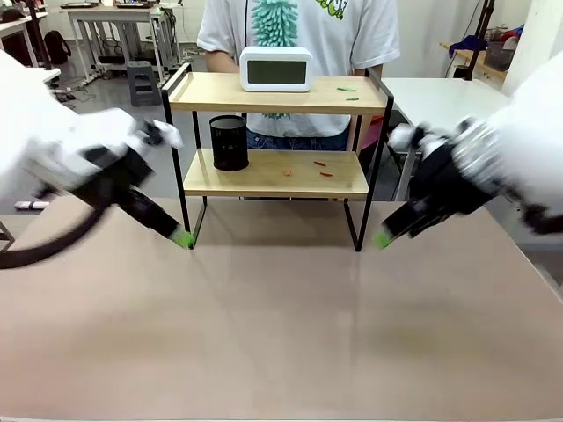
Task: Clean the shelf.
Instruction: Pick up the Duster from the human.
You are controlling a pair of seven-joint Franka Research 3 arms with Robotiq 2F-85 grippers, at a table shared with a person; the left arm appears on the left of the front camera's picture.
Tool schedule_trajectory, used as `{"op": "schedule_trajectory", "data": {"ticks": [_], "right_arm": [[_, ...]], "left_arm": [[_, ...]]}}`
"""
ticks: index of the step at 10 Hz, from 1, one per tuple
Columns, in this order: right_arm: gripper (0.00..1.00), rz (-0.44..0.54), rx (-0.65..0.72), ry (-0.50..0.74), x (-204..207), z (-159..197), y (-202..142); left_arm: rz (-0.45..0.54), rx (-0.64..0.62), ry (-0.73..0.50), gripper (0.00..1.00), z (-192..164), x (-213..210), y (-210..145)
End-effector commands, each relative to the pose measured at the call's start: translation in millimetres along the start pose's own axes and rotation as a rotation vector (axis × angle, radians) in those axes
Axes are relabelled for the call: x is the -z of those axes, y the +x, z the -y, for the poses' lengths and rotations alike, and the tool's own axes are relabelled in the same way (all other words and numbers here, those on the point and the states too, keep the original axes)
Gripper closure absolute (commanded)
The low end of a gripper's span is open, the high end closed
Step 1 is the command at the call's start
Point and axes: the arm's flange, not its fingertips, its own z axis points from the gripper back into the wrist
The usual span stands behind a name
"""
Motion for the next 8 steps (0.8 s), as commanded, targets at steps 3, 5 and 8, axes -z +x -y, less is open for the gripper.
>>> {"op": "schedule_trajectory", "data": {"ticks": [3, 5, 8], "right_arm": [[0.00, 0.631, 0.561, 0.304, -175.8, 139.6, -177.4], [0.00, 0.754, 0.862, 0.436, -145.4, 215.4, -240.6], [0.00, 0.512, 0.594, 0.306, -207.5, 169.4, -201.8]], "left_arm": [[0.542, -0.487, -0.102, 0.00, -86.2, -182.9, -171.4], [0.797, -0.705, -0.177, 0.00, -130.8, -183.4, -250.6], [0.549, -0.547, -0.139, 0.00, -110.0, -228.4, -226.6]]}}
